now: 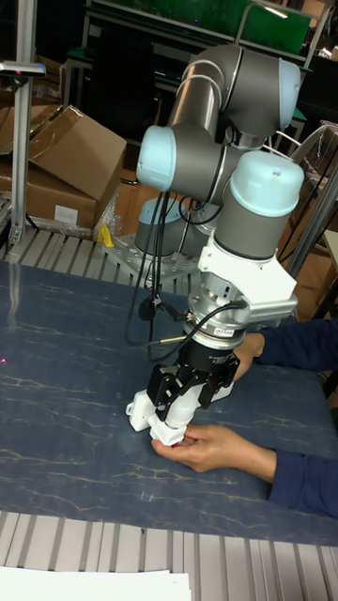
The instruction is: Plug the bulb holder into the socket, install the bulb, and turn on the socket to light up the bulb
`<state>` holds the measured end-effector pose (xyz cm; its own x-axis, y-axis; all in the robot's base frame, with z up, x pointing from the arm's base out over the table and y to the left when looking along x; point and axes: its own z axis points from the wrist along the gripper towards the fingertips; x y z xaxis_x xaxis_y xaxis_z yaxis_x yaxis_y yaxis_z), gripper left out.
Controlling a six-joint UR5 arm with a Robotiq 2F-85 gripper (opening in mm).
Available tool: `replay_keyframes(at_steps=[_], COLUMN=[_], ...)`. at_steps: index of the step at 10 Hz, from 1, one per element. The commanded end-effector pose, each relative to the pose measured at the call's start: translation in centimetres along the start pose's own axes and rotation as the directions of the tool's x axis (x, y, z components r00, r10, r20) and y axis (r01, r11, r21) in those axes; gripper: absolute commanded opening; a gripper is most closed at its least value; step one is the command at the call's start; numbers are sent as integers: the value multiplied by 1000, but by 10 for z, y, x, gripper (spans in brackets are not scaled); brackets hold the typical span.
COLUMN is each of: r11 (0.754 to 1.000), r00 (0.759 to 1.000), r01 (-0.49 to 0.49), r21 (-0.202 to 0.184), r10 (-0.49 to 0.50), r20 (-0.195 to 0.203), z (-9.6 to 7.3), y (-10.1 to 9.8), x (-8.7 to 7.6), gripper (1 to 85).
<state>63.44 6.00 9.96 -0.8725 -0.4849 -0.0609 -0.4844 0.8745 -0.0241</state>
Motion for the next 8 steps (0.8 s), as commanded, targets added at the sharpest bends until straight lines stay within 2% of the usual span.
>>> replay_keyframes(at_steps=[1, 6, 8], r11=[1000, 999, 995], r00=[1000, 999, 995], r01=[4, 46, 97], r21=[-9, -19, -23], r10=[-4, -46, -97], r20=[17, 29, 4], z=[7, 14, 12], y=[1, -1, 3], x=[-3, 0, 9], gripper=[737, 730, 730])
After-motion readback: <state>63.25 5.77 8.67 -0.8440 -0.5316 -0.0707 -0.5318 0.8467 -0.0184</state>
